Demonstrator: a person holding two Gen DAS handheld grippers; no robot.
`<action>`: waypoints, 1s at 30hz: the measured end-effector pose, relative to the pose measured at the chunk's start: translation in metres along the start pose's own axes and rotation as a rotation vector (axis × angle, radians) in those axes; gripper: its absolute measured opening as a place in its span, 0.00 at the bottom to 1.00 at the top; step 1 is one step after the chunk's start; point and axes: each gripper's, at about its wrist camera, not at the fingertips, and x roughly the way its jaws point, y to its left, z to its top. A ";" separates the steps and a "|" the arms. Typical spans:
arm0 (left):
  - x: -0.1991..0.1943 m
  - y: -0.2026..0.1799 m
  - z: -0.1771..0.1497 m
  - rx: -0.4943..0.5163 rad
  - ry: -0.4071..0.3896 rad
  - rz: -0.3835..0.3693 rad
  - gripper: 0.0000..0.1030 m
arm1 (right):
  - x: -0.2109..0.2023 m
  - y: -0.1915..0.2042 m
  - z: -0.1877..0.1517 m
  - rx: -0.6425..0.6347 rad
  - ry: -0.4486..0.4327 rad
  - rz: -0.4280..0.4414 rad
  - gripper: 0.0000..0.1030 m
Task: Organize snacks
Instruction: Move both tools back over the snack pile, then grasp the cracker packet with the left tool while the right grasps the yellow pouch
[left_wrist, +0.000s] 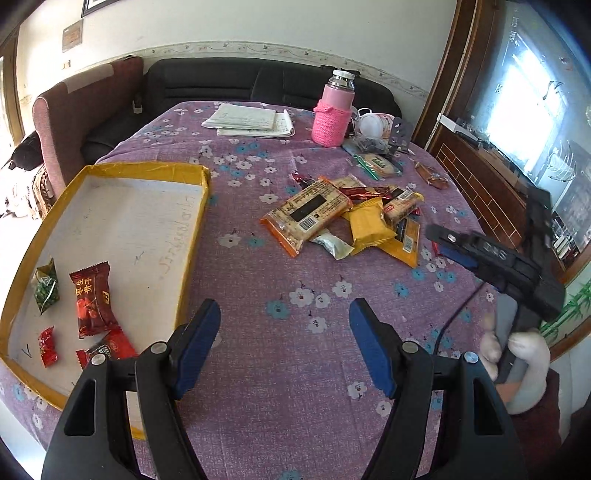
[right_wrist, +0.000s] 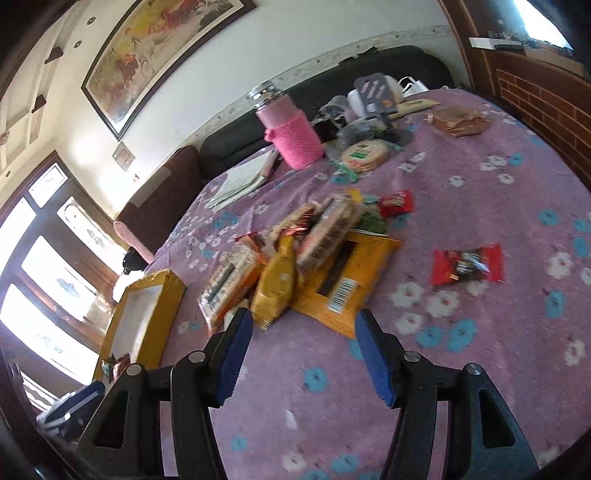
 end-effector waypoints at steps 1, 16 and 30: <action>-0.001 0.001 0.000 -0.001 0.001 0.000 0.70 | 0.012 0.006 0.005 -0.004 0.008 0.000 0.59; 0.008 0.012 0.002 -0.022 0.021 -0.012 0.70 | 0.102 0.049 0.011 -0.054 0.125 -0.078 0.27; 0.060 -0.016 0.062 0.145 0.012 -0.053 0.70 | 0.043 -0.003 -0.013 0.022 0.093 0.101 0.27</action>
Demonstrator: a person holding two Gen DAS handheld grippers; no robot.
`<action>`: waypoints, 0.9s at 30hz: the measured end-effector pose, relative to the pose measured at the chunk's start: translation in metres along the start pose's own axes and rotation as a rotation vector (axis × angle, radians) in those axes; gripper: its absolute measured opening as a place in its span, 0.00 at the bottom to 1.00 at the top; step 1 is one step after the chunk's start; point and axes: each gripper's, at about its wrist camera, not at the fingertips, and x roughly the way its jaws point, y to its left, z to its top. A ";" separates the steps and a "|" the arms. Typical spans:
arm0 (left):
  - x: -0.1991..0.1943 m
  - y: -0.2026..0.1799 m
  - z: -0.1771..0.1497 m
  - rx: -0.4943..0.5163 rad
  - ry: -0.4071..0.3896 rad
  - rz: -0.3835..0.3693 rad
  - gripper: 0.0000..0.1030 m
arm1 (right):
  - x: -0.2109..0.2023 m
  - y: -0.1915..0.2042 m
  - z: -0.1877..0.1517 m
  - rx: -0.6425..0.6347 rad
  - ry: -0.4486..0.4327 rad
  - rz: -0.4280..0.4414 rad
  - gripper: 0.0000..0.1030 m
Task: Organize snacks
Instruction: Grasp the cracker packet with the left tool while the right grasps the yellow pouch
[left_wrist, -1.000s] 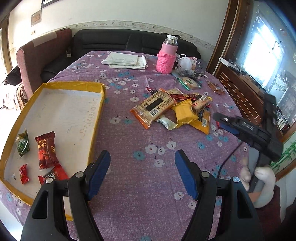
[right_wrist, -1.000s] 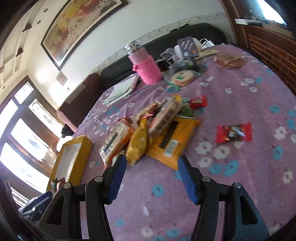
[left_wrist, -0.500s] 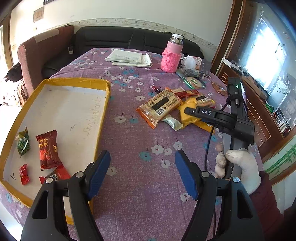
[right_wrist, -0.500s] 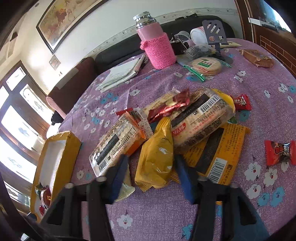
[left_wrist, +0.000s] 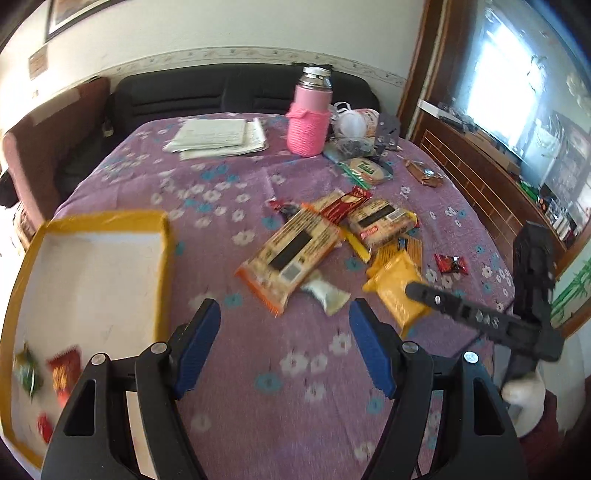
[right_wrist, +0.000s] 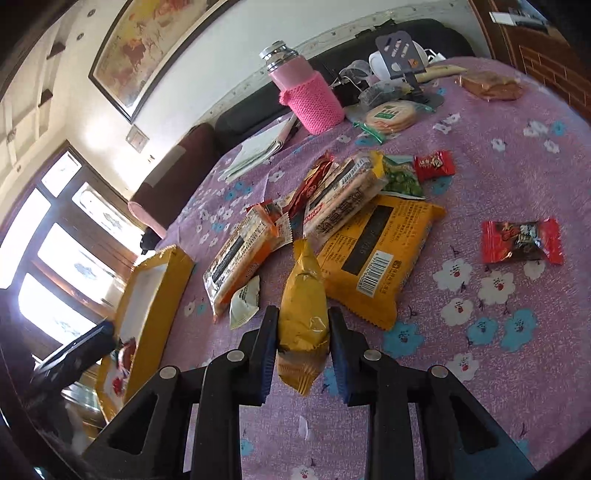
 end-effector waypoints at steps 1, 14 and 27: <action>0.012 -0.002 0.008 0.023 0.015 -0.009 0.70 | 0.001 -0.003 -0.001 0.012 -0.007 0.022 0.27; 0.121 -0.018 0.055 0.154 0.093 0.012 0.70 | 0.012 -0.021 -0.004 0.085 0.015 0.047 0.38; 0.138 -0.033 0.035 0.238 0.194 0.016 0.53 | 0.015 -0.011 -0.003 0.022 -0.001 0.000 0.48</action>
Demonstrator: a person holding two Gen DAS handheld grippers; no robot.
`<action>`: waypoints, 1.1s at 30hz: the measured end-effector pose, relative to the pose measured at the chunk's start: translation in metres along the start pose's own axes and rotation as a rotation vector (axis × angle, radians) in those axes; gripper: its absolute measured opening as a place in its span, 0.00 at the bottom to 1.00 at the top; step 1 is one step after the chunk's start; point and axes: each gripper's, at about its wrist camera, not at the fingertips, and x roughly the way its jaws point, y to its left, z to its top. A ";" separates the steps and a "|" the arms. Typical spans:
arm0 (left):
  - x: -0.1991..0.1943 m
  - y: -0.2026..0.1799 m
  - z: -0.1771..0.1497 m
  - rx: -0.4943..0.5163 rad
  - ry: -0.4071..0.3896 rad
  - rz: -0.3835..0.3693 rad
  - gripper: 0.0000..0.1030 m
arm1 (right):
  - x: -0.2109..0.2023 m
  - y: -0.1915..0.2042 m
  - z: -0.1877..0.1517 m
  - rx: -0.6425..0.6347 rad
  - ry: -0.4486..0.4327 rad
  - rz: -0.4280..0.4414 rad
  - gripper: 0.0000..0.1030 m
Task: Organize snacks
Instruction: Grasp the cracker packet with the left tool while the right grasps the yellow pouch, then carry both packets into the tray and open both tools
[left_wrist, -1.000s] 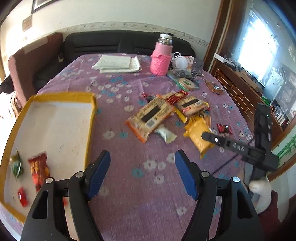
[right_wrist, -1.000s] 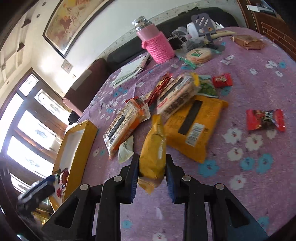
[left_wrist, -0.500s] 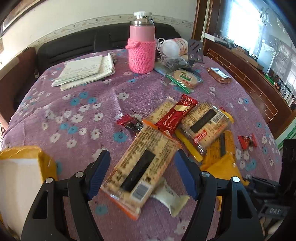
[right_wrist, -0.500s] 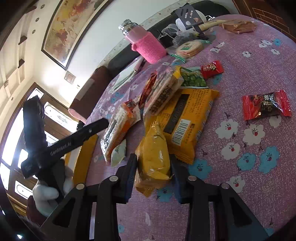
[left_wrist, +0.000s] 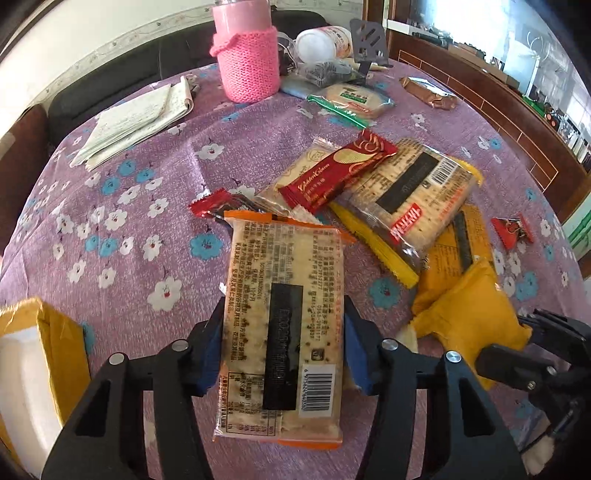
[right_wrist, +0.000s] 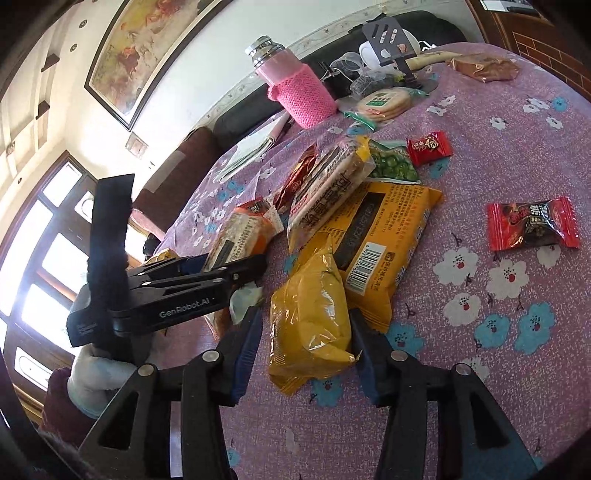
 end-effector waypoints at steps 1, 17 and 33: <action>-0.003 -0.002 -0.003 0.001 -0.005 0.013 0.53 | 0.000 0.000 -0.001 -0.003 0.000 -0.002 0.48; -0.133 0.038 -0.067 -0.234 -0.213 -0.074 0.53 | -0.010 0.005 -0.004 -0.054 -0.047 -0.012 0.27; -0.187 0.199 -0.156 -0.607 -0.260 0.133 0.53 | -0.032 0.133 0.011 -0.206 -0.005 0.166 0.26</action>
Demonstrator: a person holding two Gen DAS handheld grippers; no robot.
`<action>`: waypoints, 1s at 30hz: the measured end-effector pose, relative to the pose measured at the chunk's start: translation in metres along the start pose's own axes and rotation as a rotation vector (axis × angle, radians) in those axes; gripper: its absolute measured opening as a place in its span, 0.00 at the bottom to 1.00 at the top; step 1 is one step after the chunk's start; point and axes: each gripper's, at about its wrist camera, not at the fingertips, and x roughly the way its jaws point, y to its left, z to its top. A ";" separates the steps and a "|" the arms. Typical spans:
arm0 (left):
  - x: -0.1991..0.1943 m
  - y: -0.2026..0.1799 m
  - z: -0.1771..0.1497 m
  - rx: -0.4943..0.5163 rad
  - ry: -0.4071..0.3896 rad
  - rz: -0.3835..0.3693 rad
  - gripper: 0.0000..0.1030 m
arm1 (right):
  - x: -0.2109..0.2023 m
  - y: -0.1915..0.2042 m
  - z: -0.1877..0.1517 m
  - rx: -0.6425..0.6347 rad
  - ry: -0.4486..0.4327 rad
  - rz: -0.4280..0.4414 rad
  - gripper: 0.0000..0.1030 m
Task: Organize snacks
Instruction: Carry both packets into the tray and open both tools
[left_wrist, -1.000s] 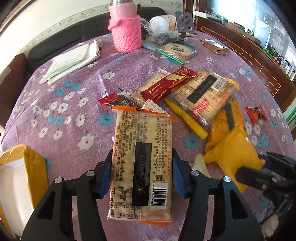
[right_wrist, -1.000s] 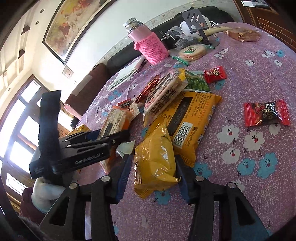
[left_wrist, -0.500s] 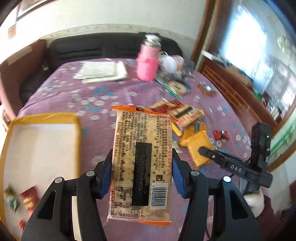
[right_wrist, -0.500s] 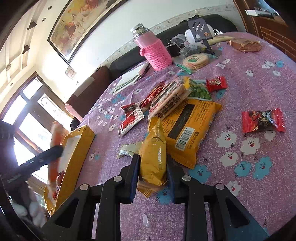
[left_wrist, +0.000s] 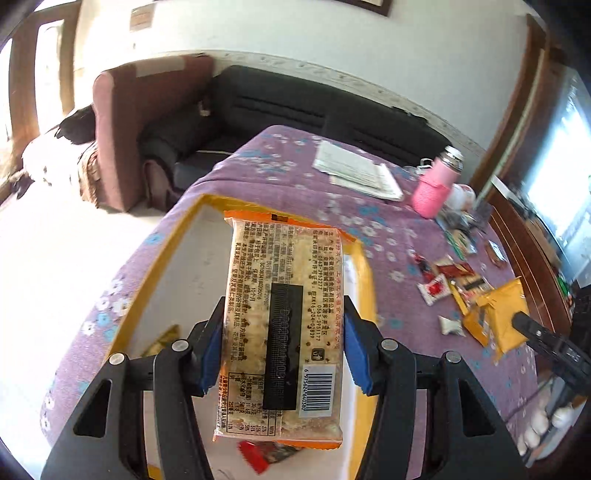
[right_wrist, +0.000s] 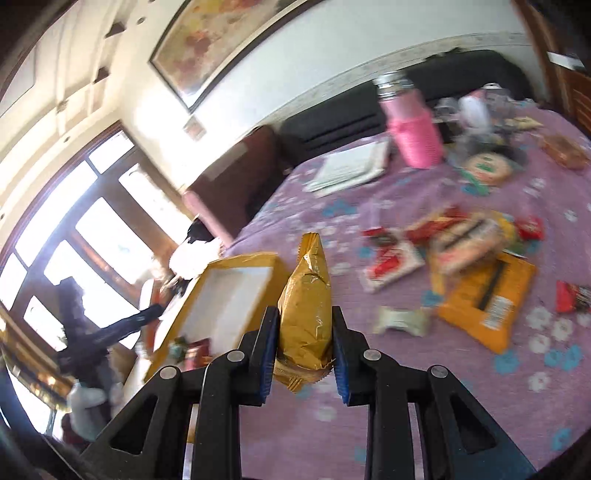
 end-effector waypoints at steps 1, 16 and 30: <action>0.004 0.008 0.002 -0.018 0.006 0.010 0.53 | 0.010 0.013 0.003 -0.009 0.025 0.021 0.26; 0.064 0.074 0.013 -0.148 0.110 0.060 0.53 | 0.205 0.112 -0.017 0.006 0.334 0.091 0.26; 0.025 0.059 0.012 -0.119 0.034 0.068 0.64 | 0.205 0.126 -0.021 -0.057 0.306 0.042 0.37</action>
